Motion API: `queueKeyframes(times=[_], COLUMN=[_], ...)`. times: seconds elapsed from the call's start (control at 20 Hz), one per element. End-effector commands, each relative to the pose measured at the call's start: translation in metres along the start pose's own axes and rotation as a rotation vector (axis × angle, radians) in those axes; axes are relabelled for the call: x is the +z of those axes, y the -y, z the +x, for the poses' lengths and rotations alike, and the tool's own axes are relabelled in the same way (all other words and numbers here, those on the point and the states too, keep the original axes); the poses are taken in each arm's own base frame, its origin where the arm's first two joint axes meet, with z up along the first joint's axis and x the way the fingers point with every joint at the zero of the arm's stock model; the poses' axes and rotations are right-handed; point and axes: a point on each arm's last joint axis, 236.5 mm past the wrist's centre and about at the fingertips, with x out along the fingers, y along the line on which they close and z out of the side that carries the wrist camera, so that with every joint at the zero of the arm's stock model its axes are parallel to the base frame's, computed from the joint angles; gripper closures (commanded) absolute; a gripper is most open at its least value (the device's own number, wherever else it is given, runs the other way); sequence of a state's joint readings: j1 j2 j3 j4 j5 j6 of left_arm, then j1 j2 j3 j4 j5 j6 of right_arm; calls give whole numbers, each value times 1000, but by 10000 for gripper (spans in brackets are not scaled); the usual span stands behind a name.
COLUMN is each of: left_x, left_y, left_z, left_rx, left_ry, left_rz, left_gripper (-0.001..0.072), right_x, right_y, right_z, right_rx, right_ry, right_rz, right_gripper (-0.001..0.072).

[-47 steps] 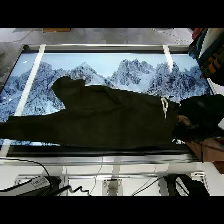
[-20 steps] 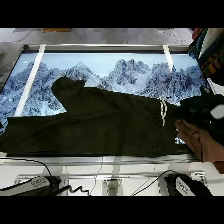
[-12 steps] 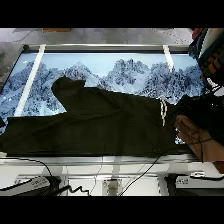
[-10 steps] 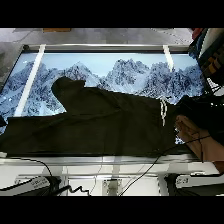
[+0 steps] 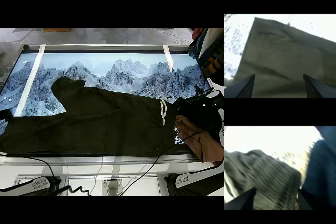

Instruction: Fold the clothes and pants, and hang the long-sleeved shirts on hangers.

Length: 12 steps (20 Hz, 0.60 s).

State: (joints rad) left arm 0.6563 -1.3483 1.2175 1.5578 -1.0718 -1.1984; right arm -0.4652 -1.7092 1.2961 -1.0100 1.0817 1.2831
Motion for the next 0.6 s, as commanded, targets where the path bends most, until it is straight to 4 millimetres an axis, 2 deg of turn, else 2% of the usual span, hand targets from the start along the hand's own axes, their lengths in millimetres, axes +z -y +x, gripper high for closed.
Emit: queueKeyframes(times=[0.0,0.1,0.2,0.35,0.55], left_x=[10,14,18,25,41], left_y=[18,25,32,58,132], left_z=[0,0,0,2,17], left_rx=[-11,-16,-19,-87,-349], left_ry=[19,27,40,55,70], left_rz=[45,63,80,71,-69], left_gripper=[15,15,15,15,15], right_x=[28,38,42,53,69], right_y=[-38,-53,-61,-74,-92], right_z=[5,6,6,0,-14], right_rx=[104,132,130,135,156], right_ry=[122,174,189,219,262], right_rz=[-153,-191,-224,-256,-284], right_gripper=[286,435,667,680,680])
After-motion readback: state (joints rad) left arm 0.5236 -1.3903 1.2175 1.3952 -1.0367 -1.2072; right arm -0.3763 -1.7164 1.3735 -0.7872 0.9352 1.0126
